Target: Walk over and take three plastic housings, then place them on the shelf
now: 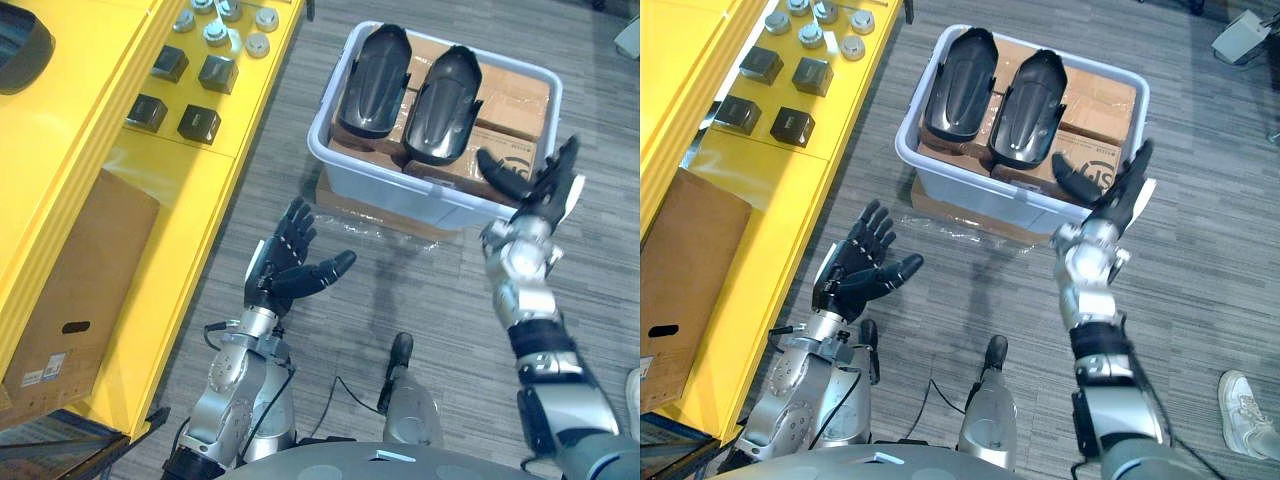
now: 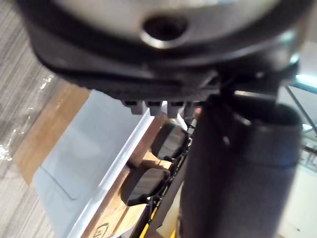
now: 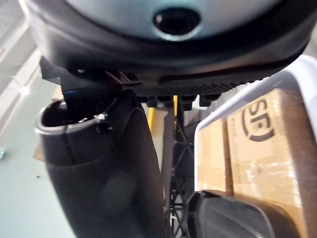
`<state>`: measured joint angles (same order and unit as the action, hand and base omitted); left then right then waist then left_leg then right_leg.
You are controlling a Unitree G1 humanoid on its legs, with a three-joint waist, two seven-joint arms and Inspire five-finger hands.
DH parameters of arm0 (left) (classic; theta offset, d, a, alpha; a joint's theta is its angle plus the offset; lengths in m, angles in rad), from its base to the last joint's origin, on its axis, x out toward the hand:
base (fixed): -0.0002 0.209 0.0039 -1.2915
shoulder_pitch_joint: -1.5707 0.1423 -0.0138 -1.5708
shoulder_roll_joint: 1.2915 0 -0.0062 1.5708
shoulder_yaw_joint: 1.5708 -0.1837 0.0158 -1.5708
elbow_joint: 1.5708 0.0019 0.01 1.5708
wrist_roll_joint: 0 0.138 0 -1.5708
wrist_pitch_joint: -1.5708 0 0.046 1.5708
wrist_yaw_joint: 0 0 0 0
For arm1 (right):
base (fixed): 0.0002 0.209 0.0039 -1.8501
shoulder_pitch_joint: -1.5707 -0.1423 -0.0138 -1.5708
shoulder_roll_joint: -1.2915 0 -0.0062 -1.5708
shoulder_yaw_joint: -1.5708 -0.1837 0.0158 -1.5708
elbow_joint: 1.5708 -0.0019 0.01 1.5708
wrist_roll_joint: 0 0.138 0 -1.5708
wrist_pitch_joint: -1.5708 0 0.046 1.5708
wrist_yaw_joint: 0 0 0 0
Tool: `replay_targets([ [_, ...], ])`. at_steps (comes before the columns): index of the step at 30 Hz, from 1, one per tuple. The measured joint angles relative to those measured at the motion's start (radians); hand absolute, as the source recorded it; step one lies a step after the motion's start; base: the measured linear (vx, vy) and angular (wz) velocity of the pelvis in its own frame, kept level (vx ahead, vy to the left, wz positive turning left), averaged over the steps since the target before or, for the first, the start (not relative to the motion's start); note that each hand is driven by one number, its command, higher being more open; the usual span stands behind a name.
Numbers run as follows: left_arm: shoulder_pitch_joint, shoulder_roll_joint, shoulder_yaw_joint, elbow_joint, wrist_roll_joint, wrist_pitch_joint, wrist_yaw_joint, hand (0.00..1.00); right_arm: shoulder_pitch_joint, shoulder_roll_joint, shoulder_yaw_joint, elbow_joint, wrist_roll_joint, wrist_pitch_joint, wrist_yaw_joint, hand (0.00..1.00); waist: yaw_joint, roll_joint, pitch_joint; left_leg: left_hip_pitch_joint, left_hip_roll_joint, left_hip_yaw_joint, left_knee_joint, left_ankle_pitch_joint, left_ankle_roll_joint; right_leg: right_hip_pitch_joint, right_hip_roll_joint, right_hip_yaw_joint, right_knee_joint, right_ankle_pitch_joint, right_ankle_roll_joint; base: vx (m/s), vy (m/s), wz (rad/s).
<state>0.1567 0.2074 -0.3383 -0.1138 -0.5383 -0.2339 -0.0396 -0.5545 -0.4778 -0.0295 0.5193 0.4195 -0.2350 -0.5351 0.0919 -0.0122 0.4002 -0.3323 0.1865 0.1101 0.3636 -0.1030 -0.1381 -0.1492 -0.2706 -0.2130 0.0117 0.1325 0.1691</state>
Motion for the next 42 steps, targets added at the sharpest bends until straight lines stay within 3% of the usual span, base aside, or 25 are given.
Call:
replay_targets([
  [6, -0.056, -0.028, -0.001, 0.111, -0.004, -0.005, -0.018, 1.0, -0.201, -0.112, 0.032, 0.219, 0.061, 0.071, 0.055, 1.0, 0.033, 0.025, 0.036, -0.053, 0.0, 0.003, 0.029, -0.001, 0.011, -0.056, 0.001, -0.002, 0.0, 0.046, -0.015, -0.03, 0.026, -0.08],
  [9, -0.089, -0.053, -0.006, 0.197, -0.005, -0.005, -0.014, 1.0, -0.301, -0.176, 0.07, 0.325, 0.067, 0.129, 0.066, 1.0, 0.05, 0.065, 0.064, -0.091, -0.002, -0.01, 0.071, -0.014, 0.024, -0.076, 0.0, -0.012, 0.0, 0.075, -0.022, -0.07, 0.062, -0.04],
  [12, -0.095, -0.056, -0.014, 0.239, -0.011, -0.006, -0.013, 1.0, -0.365, -0.218, 0.095, 0.421, 0.069, 0.164, 0.063, 1.0, 0.074, 0.086, 0.087, -0.106, -0.004, -0.013, 0.092, -0.023, 0.028, -0.08, -0.004, -0.034, 0.001, 0.079, -0.02, -0.09, 0.04, 0.0],
  [15, -0.112, -0.074, -0.034, 0.321, -0.05, -0.014, -0.008, 1.0, -0.458, -0.282, 0.136, 0.508, 0.078, 0.214, 0.048, 1.0, 0.101, 0.123, 0.104, -0.157, -0.011, -0.037, 0.119, -0.035, 0.027, -0.105, -0.006, -0.062, 0.001, 0.079, -0.02, -0.11, 0.018, 0.09],
  [22, -0.109, -0.104, -0.105, 0.419, -0.085, -0.05, -0.015, 1.0, -0.555, -0.392, 0.208, 0.549, 0.078, 0.251, 0.042, 1.0, 0.126, 0.186, 0.118, -0.206, -0.03, -0.058, 0.138, -0.022, 0.037, -0.139, -0.018, -0.085, 0.005, 0.081, -0.016, -0.04, 0.011, 0.04],
  [32, -0.111, -0.11, -0.114, 0.45, -0.094, -0.116, -0.015, 1.0, -0.579, -0.441, 0.239, 0.546, 0.099, 0.25, 0.026, 1.0, 0.144, 0.188, 0.116, -0.242, -0.035, -0.064, 0.182, -0.037, 0.044, -0.162, -0.027, -0.09, 0.025, 0.081, -0.014, -0.02, 0.006, 0.01],
  [42, -0.107, -0.114, -0.136, 0.462, -0.096, -0.133, -0.027, 1.0, -0.588, -0.451, 0.278, 0.546, 0.1, 0.25, 0.055, 1.0, 0.151, 0.197, 0.111, -0.248, -0.038, -0.067, 0.189, -0.037, 0.044, -0.17, -0.033, -0.099, 0.038, 0.077, -0.011, -0.03, -0.006, 0.0],
])
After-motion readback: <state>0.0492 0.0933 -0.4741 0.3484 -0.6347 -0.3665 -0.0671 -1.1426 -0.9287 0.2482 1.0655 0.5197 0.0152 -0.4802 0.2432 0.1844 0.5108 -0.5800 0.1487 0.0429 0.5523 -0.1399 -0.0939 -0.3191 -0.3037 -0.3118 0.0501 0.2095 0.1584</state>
